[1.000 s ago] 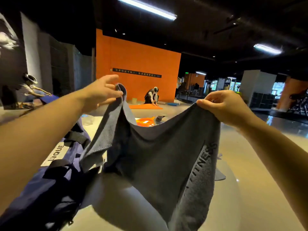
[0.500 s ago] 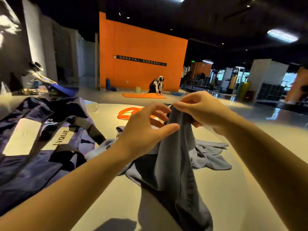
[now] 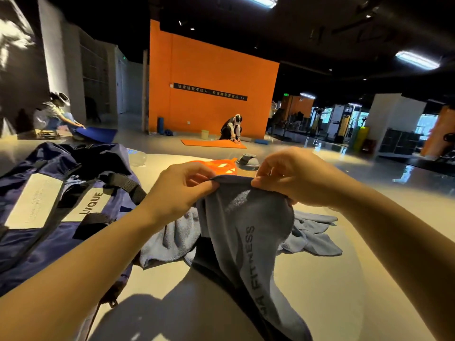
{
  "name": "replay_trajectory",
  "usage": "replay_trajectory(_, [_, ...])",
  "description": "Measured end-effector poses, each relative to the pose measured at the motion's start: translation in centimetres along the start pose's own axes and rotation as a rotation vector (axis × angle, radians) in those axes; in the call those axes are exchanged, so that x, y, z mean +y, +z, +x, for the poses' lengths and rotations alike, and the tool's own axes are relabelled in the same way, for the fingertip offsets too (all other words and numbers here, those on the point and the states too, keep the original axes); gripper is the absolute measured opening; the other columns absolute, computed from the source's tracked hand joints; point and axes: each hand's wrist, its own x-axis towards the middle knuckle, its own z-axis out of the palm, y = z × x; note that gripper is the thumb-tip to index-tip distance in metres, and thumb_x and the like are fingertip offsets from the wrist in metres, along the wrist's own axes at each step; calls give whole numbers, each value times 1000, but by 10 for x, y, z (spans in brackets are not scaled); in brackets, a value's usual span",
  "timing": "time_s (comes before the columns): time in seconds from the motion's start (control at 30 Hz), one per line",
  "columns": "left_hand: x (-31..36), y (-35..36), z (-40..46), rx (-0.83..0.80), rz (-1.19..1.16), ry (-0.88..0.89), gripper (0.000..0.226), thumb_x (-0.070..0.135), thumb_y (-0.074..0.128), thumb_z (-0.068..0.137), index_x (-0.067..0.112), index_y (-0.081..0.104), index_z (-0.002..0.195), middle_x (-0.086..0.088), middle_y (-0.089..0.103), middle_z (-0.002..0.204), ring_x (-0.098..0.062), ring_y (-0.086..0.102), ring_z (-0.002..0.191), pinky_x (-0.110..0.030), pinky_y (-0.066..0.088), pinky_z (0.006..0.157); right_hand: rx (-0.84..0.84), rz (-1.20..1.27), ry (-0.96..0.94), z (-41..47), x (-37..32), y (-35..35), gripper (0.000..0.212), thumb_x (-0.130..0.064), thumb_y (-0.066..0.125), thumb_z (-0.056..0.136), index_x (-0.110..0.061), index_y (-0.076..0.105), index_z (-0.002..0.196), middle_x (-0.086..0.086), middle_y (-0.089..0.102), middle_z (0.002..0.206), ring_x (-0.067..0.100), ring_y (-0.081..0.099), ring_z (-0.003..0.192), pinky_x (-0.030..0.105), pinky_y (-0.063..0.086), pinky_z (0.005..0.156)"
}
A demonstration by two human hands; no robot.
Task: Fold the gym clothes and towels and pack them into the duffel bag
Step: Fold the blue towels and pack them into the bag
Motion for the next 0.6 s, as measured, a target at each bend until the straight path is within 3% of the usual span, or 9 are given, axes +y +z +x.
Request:
replay_trajectory(0.17, [-4,-4,0,38,103,18,14,23,65,89,36,63,86,3,69,92,-21,66,92,-45,55,86,-28,42,29,3,-1,2,13,-28,60,90,-31,55,79,-17,48,83,3,48,79,17,42,70])
replay_trajectory(0.27, [-6,-4,-2,85,237,59,10,19,66,89,28,64,93,2,66,92,-19,64,88,-45,55,84,-16,202,60,4,-4,4,9,-29,60,90,-28,55,83,-9,55,87,12,56,86,29,51,74])
replay_trajectory(0.37, [0,2,-13,211,426,288,26,27,67,84,22,61,108,9,56,93,-11,59,78,-36,55,68,65,464,116,7,-14,4,6,-23,61,88,-22,55,88,8,62,89,23,66,73,29,54,47])
replay_trajectory(0.47, [20,13,-34,297,247,320,32,38,61,82,22,58,109,14,55,90,-8,60,80,-12,50,59,98,584,146,13,-24,4,8,-16,62,87,-16,56,92,13,62,87,18,67,57,22,51,42])
replay_trajectory(0.6, [33,29,-56,232,32,223,46,54,64,72,31,55,111,21,60,101,-2,61,91,-9,50,70,55,732,143,16,-35,3,9,-6,60,87,-11,59,94,11,63,84,19,70,64,29,59,56])
